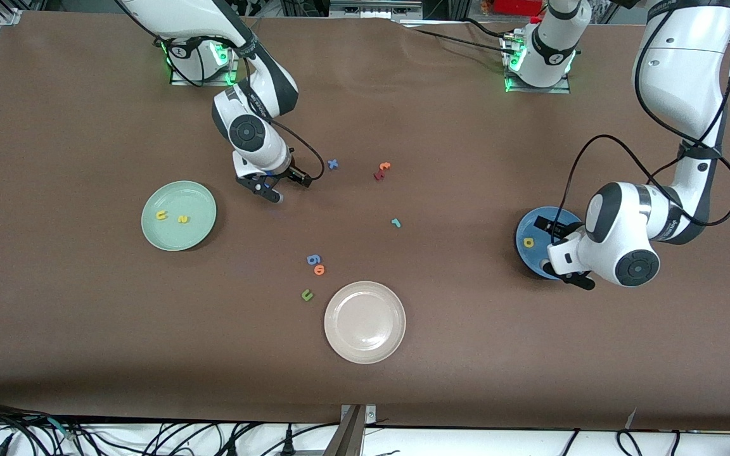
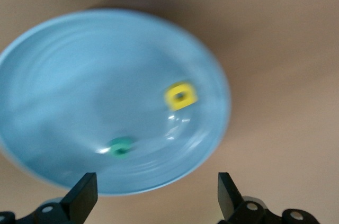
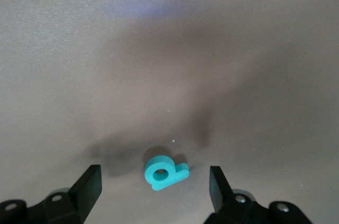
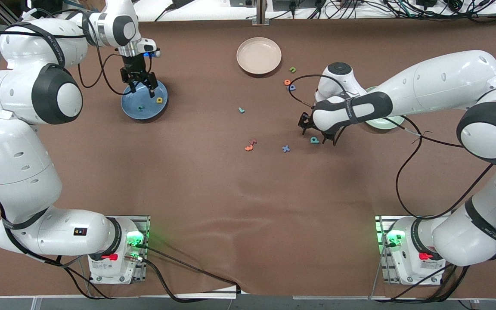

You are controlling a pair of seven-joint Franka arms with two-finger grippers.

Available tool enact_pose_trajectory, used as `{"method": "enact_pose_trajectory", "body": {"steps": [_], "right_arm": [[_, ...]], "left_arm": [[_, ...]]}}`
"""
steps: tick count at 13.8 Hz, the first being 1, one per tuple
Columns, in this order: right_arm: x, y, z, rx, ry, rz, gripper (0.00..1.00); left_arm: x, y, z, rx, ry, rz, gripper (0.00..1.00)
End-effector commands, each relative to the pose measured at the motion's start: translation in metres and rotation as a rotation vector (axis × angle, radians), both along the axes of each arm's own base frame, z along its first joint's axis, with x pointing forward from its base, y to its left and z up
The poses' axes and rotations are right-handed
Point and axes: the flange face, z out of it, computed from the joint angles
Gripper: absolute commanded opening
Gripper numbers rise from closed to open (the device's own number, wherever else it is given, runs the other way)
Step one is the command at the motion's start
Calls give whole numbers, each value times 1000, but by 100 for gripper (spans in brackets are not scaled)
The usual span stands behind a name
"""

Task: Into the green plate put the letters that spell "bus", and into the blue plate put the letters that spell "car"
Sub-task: 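Grasp the teal d with the right gripper while the left gripper grasps teal L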

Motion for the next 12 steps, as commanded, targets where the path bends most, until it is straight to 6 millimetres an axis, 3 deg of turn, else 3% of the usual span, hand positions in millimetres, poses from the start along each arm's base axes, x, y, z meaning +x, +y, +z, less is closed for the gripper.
{"method": "enact_pose_trajectory", "body": {"steps": [1,3,6,8,10,12], "right_arm": [[-8,-4,-3,9,-7,-19,86],[-10,-4,-4,7,-5,-17,72],[-11,-1,-4,11,-5,-10,55],[-12,-1,-4,10,-4,-10,54],[-16,2,-4,11,0,-1,54],[-16,3,-4,12,0,0,54]], "left_arm": [[10,-60,29,6,-44,86,100],[8,-121,39,47,-99,162,100],[2,-184,46,29,-172,289,100],[-11,-230,46,41,-209,331,100],[-24,-269,30,66,-223,404,100],[-28,-293,16,71,-256,478,100]]}}
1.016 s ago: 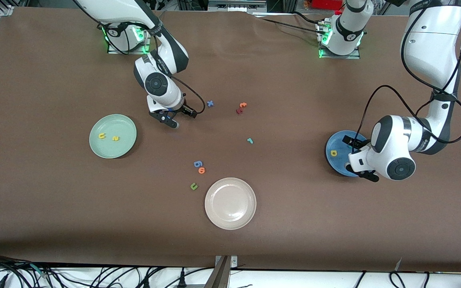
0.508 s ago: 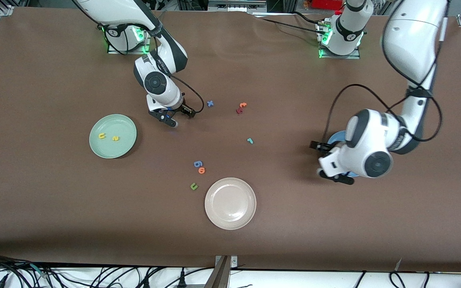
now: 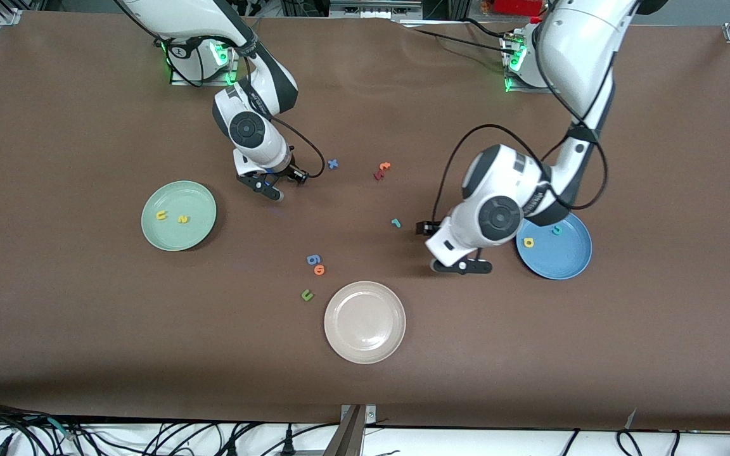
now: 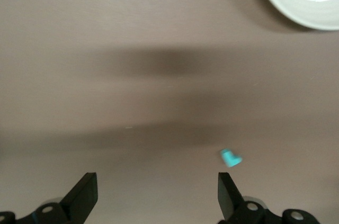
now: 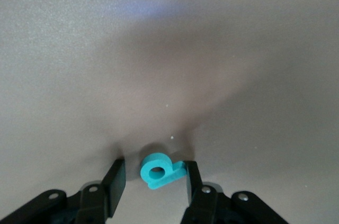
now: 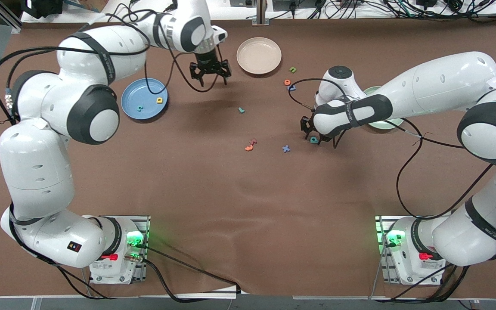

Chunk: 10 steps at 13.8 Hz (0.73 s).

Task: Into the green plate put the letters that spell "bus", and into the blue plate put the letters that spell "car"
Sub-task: 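Grasp the teal d with the right gripper while the left gripper grasps teal L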

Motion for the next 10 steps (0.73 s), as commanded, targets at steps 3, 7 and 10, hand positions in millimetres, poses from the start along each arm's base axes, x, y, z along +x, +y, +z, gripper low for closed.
{"method": "enact_pose_trajectory", "body": {"steps": [3,7,10], "right_arm": [[-10,0,-2,4,8,-7,41],[-10,0,-3,3,9,-7,35],[-10,0,-3,2,11,-7,10]], "left_arm": [[-2,-31,-41,-4,-38,153,100],[-17,-55,-61,11,-35,182,90],[-33,-73,-74,34,-19,186,79]]}}
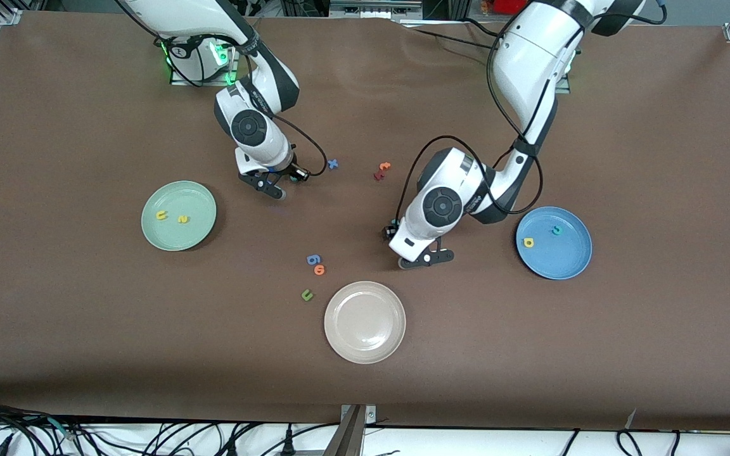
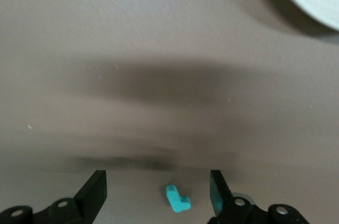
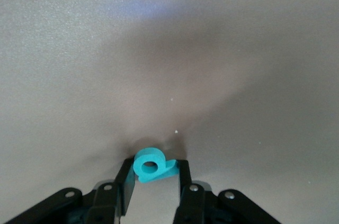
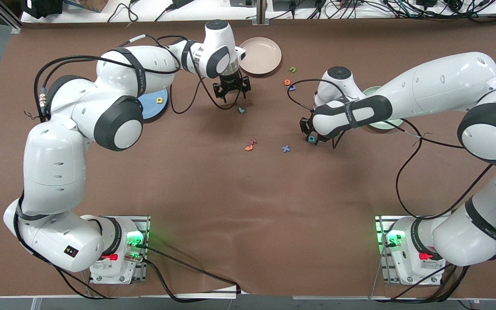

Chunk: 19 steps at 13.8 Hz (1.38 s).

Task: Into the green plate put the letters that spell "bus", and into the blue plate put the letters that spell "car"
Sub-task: 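Drop the teal d on the green plate while the left gripper carries teal L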

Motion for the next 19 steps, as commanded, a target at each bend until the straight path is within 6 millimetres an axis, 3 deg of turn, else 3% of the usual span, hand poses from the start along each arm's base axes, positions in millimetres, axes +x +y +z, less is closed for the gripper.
{"method": "enact_pose_trajectory", "body": {"steps": [1,5,9,11,16,19], "right_arm": [[-9,-3,-4,-2,14,-11,9],[-7,-2,3,-9,24,-7,9],[13,-2,43,-32,50,10,9],[36,-11,65,-53,78,9,9],[97,-79,100,-60,122,78,9],[121,-135,103,-39,110,156,9]], "left_arm": [[-6,-16,-5,4,3,17,77],[-13,-25,-8,10,7,10,69],[-14,-24,-10,14,10,10,60],[-15,-23,-10,15,13,10,53],[-28,-36,-16,24,23,-1,49],[-31,-38,-17,30,27,11,45]]}}
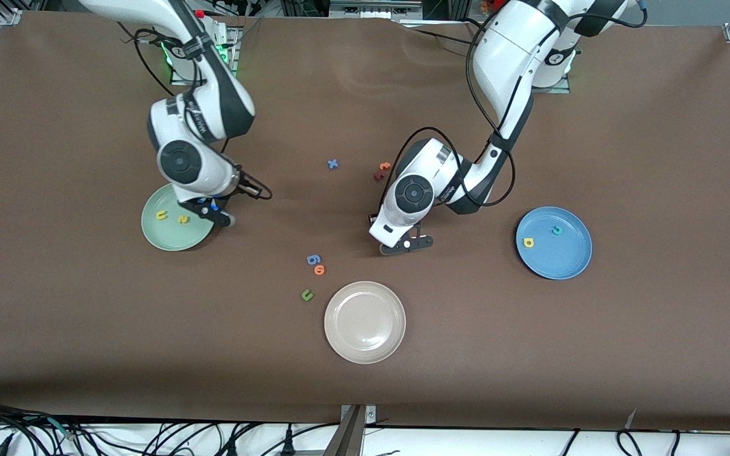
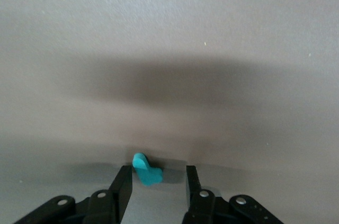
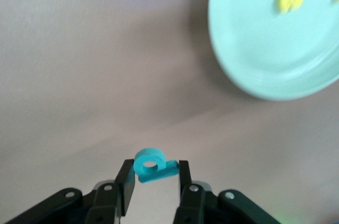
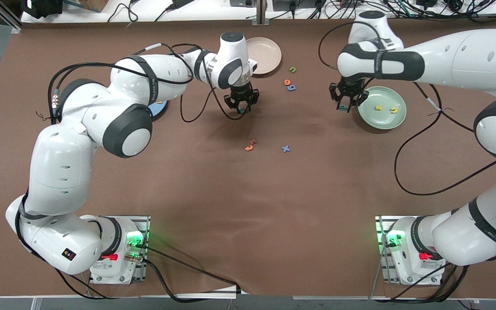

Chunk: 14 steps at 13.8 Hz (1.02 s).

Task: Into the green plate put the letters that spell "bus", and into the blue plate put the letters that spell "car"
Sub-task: 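Drop the teal d on the green plate while the left gripper carries teal L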

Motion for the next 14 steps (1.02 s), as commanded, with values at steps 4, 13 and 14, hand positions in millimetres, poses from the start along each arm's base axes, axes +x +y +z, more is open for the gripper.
{"method": "enact_pose_trajectory", "body": {"steps": [4,13,14], "right_arm": [[25,-86,-10,37,31,114,9],[19,-156,-70,68,146,151,12],[18,-156,-70,68,147,151,29]], "left_arm": [[0,-2,-1,4,3,19,40],[0,0,-5,10,8,17,16],[0,1,-7,12,11,17,13]]}}
